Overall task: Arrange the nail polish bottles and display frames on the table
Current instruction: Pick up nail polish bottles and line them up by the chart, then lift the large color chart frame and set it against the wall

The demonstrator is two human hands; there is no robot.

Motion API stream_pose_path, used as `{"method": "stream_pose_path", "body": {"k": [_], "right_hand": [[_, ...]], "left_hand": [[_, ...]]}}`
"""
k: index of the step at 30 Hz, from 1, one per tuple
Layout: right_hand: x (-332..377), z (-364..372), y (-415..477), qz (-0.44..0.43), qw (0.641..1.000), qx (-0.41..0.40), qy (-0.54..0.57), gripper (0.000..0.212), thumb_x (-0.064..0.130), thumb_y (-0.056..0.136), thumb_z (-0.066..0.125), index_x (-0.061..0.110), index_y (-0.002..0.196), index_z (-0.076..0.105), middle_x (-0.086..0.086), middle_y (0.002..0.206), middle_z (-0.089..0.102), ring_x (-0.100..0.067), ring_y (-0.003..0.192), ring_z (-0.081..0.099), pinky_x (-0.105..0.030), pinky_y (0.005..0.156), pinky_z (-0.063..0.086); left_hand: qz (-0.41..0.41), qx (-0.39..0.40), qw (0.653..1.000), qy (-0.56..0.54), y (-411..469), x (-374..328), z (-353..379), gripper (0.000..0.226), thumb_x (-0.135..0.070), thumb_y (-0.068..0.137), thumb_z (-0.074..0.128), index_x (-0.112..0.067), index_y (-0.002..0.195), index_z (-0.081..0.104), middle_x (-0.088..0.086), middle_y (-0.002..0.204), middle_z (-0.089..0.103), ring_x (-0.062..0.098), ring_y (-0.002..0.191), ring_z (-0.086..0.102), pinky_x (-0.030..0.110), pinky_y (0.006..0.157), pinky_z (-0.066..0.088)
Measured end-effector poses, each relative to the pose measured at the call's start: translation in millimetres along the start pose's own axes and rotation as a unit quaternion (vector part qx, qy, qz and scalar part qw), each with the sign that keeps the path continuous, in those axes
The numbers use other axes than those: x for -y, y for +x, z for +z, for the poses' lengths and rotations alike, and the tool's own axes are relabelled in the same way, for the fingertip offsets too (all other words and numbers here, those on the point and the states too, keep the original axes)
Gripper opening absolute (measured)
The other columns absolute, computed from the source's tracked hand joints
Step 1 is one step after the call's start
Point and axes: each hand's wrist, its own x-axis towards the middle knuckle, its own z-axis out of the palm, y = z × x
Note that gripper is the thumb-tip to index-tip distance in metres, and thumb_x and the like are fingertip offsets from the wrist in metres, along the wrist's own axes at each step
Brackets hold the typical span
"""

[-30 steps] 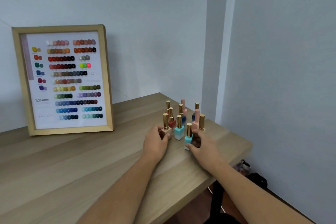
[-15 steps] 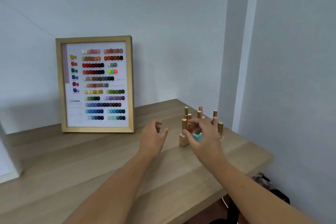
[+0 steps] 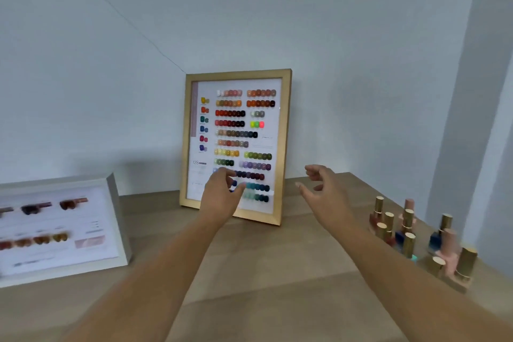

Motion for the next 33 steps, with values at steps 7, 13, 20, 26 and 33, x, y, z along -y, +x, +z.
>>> {"method": "stream_pose_path", "body": {"k": [7, 13, 20, 26, 33], "right_hand": [[-28.8, 52.3, 54.4, 0.026, 0.999, -0.003, 0.022, 0.052, 0.031, 0.083, 0.066, 0.022, 0.13, 0.046, 0.006, 0.127, 0.052, -0.006, 0.111, 0.047, -0.023, 0.089, 0.042], [-46.1, 83.0, 67.5, 0.043, 0.996, -0.027, 0.073, 0.044, 0.032, 0.084, 0.064, 0.025, 0.124, 0.049, 0.009, 0.114, 0.055, -0.002, 0.097, 0.053, -0.012, 0.07, 0.042], [-50.6, 96.9, 72.4, 0.037, 0.99, -0.068, 0.116, 0.027, 0.034, 0.085, 0.061, 0.028, 0.108, 0.051, 0.012, 0.096, 0.059, -0.002, 0.085, 0.058, -0.014, 0.06, 0.044], [-50.5, 102.3, 69.7, 0.034, 0.987, -0.094, 0.129, 0.023, 0.03, 0.085, 0.062, 0.03, 0.105, 0.052, 0.015, 0.087, 0.057, 0.011, 0.077, 0.056, -0.013, 0.054, 0.045], [-53.2, 103.9, 78.4, 0.046, 0.987, -0.087, 0.131, 0.018, 0.025, 0.088, 0.06, 0.03, 0.102, 0.05, 0.014, 0.088, 0.056, 0.017, 0.075, 0.052, -0.005, 0.053, 0.044]], "left_hand": [[-0.036, -0.047, 0.998, 0.037, 75.0, 56.1, -14.3, 0.053, -0.033, 0.085, 0.064, -0.014, 0.129, 0.043, 0.006, 0.126, 0.05, 0.017, 0.105, 0.052, 0.029, 0.086, 0.042], [-0.114, -0.088, 0.989, 0.029, 106.9, 107.4, -14.4, 0.064, -0.034, 0.086, 0.062, -0.012, 0.138, 0.033, 0.013, 0.138, 0.044, 0.029, 0.122, 0.047, 0.042, 0.098, 0.041], [-0.179, -0.088, 0.979, -0.05, 127.9, 131.9, -15.5, 0.066, -0.035, 0.087, 0.06, -0.019, 0.143, 0.027, 0.008, 0.144, 0.04, 0.029, 0.128, 0.043, 0.043, 0.099, 0.04], [-0.181, -0.096, 0.975, -0.083, 138.1, 141.4, -8.4, 0.04, -0.022, 0.095, 0.046, -0.023, 0.134, 0.04, 0.005, 0.131, 0.053, 0.019, 0.104, 0.051, 0.032, 0.083, 0.041], [-0.178, -0.115, 0.973, -0.087, 135.9, 141.5, -14.0, 0.037, -0.013, 0.093, 0.05, -0.024, 0.129, 0.044, 0.006, 0.123, 0.056, 0.017, 0.093, 0.05, 0.03, 0.077, 0.043]]}}
